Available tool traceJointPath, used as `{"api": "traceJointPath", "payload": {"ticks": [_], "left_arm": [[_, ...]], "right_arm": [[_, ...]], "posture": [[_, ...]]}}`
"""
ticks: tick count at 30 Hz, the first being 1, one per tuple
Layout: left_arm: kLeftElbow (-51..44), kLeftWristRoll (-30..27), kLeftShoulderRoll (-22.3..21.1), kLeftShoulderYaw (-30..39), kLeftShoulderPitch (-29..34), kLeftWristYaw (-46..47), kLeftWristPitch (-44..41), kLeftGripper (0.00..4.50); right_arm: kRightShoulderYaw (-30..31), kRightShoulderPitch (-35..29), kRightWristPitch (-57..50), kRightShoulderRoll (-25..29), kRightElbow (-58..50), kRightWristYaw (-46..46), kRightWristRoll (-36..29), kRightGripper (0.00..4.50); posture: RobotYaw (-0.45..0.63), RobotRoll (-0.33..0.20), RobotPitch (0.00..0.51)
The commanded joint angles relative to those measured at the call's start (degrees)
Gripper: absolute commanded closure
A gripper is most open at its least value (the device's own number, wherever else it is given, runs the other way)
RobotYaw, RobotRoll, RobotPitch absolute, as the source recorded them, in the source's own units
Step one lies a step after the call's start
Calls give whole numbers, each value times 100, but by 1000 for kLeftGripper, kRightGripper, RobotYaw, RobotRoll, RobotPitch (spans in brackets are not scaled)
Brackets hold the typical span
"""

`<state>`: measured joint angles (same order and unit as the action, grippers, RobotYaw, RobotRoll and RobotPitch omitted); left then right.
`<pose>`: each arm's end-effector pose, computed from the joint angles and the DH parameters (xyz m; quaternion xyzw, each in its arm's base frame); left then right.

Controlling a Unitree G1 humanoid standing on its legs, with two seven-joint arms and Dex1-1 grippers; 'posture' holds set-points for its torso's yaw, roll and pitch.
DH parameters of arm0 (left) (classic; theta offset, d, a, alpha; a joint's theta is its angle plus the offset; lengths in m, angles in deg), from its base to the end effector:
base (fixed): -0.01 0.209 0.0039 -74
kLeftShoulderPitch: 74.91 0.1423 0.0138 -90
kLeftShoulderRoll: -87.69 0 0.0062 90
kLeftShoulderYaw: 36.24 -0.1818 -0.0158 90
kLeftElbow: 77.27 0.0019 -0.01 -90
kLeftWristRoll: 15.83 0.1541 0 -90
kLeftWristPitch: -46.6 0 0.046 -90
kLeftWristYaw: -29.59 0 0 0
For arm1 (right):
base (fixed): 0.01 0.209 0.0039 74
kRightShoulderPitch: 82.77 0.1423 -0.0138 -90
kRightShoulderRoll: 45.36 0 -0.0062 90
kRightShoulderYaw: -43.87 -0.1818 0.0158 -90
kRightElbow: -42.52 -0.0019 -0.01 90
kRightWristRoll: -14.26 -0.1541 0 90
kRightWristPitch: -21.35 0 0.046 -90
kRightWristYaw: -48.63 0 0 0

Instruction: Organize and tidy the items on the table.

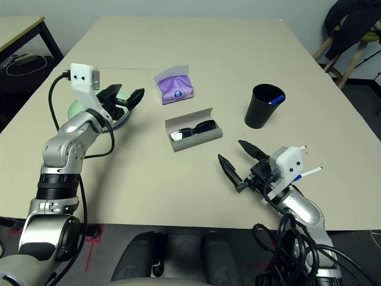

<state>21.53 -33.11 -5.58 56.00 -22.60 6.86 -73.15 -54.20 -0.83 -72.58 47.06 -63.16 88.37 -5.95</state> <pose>0.3207 0.1806 0.1792 0.0165 0.0125 -0.2363 0.9715 0.1901 -0.2274 0.0867 -0.0144 -0.0482 0.3015 0.9521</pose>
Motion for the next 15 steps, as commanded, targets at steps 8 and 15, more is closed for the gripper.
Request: {"api": "traceJointPath", "payload": {"ticks": [8,15], "left_arm": [[1018,763,235,-684,-262,-278,539,1773],[1326,1019,445,-759,-254,-243,775,4481]], "right_arm": [[18,-163,35,91,-278,-112,-133,0],[39,-217,21,151,-359,-140,-160,0]], "posture": [[-36,0,77],[-47,0,81]]}}
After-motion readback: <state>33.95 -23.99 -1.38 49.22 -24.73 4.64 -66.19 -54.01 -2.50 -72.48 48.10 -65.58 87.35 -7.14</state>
